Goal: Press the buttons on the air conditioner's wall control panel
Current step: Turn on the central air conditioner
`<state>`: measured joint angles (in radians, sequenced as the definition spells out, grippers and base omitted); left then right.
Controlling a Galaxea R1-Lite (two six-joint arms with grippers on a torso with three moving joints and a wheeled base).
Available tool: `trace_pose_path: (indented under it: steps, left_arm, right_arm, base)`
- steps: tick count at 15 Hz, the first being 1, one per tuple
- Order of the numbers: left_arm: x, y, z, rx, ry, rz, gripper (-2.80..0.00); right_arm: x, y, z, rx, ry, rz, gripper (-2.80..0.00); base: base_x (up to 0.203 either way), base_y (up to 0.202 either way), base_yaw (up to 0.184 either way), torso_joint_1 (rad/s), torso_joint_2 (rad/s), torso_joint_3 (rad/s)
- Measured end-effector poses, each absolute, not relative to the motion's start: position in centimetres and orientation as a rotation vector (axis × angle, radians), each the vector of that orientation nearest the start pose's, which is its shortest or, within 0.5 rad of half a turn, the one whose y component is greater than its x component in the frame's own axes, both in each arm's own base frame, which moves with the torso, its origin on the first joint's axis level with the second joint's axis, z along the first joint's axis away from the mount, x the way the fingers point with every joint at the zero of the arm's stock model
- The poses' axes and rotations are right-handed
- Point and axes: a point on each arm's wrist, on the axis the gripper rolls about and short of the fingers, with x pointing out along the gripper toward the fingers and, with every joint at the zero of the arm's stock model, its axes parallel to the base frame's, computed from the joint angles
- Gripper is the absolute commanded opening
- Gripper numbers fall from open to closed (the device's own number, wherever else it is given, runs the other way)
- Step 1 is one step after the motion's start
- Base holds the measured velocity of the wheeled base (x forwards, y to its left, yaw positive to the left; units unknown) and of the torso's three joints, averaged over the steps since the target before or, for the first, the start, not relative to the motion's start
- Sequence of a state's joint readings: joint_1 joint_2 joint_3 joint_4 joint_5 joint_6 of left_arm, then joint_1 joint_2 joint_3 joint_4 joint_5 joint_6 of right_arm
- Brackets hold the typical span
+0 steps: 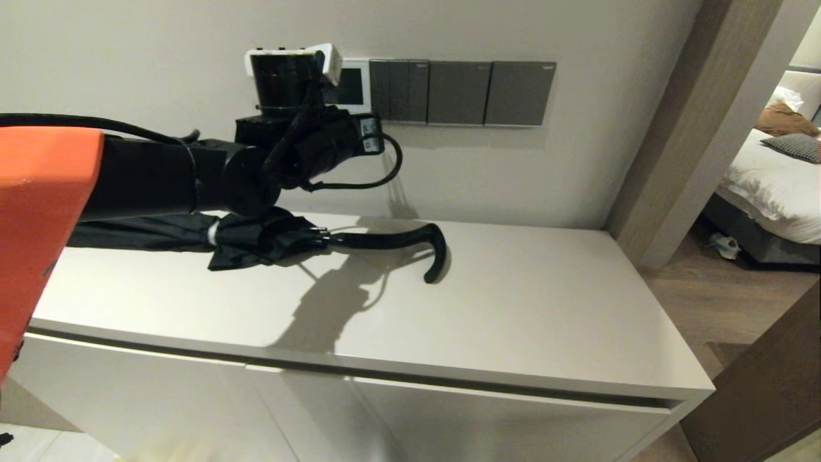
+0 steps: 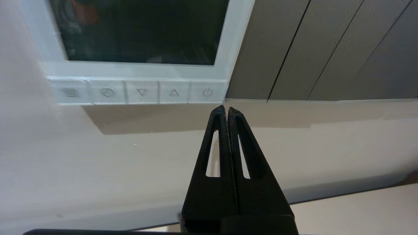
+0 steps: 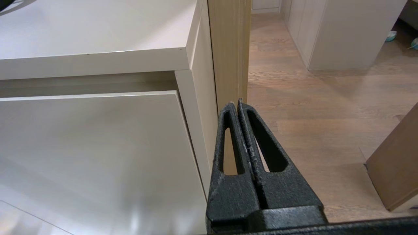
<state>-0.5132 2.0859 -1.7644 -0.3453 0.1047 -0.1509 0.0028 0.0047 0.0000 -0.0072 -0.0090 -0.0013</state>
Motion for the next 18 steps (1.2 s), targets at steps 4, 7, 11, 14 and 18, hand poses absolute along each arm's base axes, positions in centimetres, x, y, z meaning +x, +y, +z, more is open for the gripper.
trace_pose_path:
  steps: [4, 7, 11, 14, 18]
  left_arm:
    - [39.3, -20.8, 28.1, -0.158, 0.002, -0.39, -2.8]
    - [39.4, -20.6, 28.3, -0.161, -0.005, -0.384, -2.8]
    - [39.2, -20.4, 28.4, -0.164, -0.013, -0.383, -2.8]
    - [38.7, -20.1, 28.6, -0.164, -0.009, -0.376, -2.8]
    - [37.4, -19.6, 29.3, -0.165, -0.015, -0.38, -2.8]
  right_arm:
    - [-2.2, 0.0, 7.6, -0.002, -0.003, -0.006, -2.8]
    - [-2.2, 0.0, 7.6, -0.002, -0.003, -0.007, -2.8]
    - [-2.2, 0.0, 7.6, -0.002, -0.001, -0.006, -2.8]
    - [-2.2, 0.0, 7.6, -0.002, -0.003, -0.006, -2.8]
    - [-2.2, 0.0, 7.6, -0.002, -0.003, -0.006, -2.8]
  base:
    - [0.0, 0.0, 0.0, 0.0, 0.0, 0.0]
    - [0.0, 0.0, 0.0, 0.0, 0.0, 0.0]
    - [0.0, 0.0, 0.0, 0.0, 0.0, 0.0]
    - [0.0, 0.0, 0.0, 0.0, 0.0, 0.0]
    - [0.0, 0.0, 0.0, 0.0, 0.0, 0.0]
